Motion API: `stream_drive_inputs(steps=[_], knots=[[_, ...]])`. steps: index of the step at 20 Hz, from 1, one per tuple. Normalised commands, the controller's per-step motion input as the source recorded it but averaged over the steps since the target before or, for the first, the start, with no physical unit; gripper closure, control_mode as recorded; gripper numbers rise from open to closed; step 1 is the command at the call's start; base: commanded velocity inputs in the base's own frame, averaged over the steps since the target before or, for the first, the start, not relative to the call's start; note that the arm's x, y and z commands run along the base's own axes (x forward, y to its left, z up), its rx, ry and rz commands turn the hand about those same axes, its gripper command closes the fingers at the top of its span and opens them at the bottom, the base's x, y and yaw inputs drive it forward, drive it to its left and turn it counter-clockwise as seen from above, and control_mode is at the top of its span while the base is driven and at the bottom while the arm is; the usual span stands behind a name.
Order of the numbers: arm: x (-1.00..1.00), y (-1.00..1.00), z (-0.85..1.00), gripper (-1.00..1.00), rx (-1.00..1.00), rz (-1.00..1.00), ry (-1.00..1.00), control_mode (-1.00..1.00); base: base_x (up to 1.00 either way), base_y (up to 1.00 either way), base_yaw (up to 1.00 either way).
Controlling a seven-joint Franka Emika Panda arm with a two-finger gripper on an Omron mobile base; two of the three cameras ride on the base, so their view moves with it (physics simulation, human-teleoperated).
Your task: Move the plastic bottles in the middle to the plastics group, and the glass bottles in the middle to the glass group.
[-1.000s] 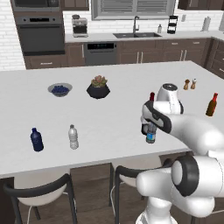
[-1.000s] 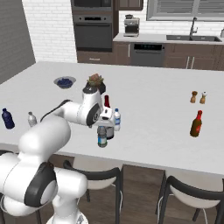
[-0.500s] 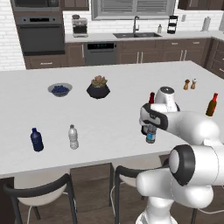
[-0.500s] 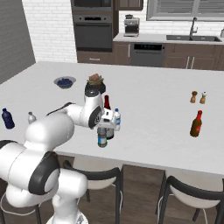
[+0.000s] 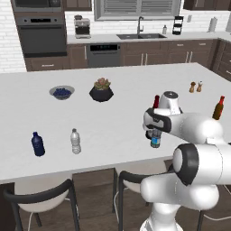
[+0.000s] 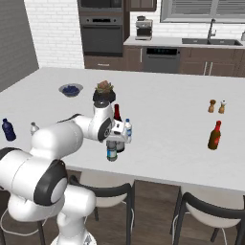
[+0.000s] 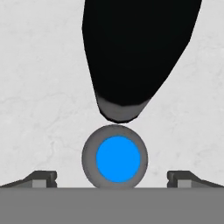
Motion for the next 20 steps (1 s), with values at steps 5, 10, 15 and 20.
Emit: stream_drive_inputs(steps=[5,10,15,20], knots=[[0.08,0.0,-0.15,-1.0,0.0,0.0,0.0,-1.0,0.0,0.0,0.0],[0.04,0.0,-0.12,-1.0,0.0,0.0,0.0,-1.0,0.0,0.0,0.0],[0.0,0.0,0.0,-1.0,0.0,0.0,0.0,-1.0,0.0,0.0,0.0],[0.0,0.0,0.0,1.0,0.0,0.0,0.0,-1.0,0.0,0.0,0.0]])
